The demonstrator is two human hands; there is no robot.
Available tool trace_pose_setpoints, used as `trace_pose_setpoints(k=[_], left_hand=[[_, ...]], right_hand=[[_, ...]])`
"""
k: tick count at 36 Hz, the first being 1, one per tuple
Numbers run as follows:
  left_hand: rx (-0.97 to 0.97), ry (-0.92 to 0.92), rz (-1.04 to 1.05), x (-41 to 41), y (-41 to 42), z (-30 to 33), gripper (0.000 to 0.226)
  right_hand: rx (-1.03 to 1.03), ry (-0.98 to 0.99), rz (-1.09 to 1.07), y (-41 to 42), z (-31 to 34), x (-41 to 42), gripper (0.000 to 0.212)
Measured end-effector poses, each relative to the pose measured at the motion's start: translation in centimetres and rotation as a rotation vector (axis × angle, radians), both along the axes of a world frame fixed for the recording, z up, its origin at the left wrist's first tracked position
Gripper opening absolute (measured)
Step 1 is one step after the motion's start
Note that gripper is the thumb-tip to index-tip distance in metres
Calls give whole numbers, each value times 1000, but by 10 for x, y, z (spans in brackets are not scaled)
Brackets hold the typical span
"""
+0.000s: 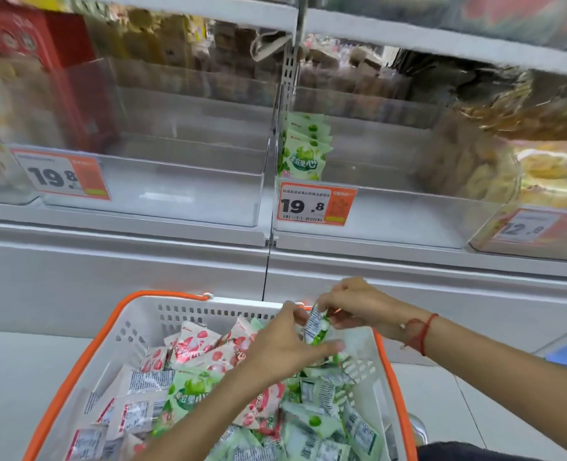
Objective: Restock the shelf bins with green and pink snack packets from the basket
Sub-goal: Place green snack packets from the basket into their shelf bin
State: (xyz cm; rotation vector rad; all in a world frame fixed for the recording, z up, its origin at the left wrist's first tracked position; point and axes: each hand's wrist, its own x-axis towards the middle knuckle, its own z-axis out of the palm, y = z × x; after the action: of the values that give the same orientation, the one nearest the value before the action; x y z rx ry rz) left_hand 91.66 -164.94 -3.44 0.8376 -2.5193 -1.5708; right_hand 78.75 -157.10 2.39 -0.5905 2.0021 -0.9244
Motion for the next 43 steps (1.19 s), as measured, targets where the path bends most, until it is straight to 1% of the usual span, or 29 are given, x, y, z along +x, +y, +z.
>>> trace_pose_setpoints(k=[2,3,5,6,8,9,11,13,16,18,20,23,25,26,28,30,32,35,37,40,43], left_hand=[[-71,111,125,-3,0,6,46],[-68,156,157,-5,-4,8,36],[14,247,165,-6,-14,13,19],[77,293,149,-4,-18,19,14],[141,355,139,-1,-27,30,14],[150,389,140,1,-30,38,14],[164,471,123,4,-34,55,12],[117,538,106,4,-37,71,17],[94,647,105,5,-41,90,19],[137,715,141,7,-43,99,18],[171,765,153,7,-45,109,17],[177,759,129,0,-50,121,14],[155,751,116,-6,-57,129,13],[104,745,132,-10,-62,133,16],[-80,732,201,-17,-75,140,30],[-273,732,292,-22,-89,149,31],[-393,696,346,-30,-104,156,32],[-444,521,334,-43,-120,159,44],[-452,453,302,-48,-124,159,45],[-453,450,266,-49,-127,158,42],[-427,464,259,-48,-129,158,40]], right_hand=[[-29,-47,47,0,23,3,20],[-36,-45,81,1,34,3,18],[-63,19,96,3,55,-1,25],[-86,83,62,4,64,-3,27],[-144,224,-34,7,76,-6,24],[-157,286,-58,8,80,-7,26],[-144,344,-36,9,88,-5,36],[-137,356,-4,7,98,-2,49],[-154,414,-57,4,116,-2,64],[-185,385,-68,3,127,-1,65],[-187,304,0,1,135,0,56],[-257,236,70,-5,143,2,31],[-334,261,43,-8,149,-2,22],[-362,279,18,-10,154,-7,19],[-397,325,-42,-17,163,-22,19],[-399,382,-108,-29,170,-47,22],[-350,416,-144,-47,172,-73,26],[-170,402,-133,-78,161,-103,39],[-78,343,-98,-96,147,-114,48],[-38,264,-56,-117,128,-120,44],[-49,280,-56,-133,113,-121,35]])
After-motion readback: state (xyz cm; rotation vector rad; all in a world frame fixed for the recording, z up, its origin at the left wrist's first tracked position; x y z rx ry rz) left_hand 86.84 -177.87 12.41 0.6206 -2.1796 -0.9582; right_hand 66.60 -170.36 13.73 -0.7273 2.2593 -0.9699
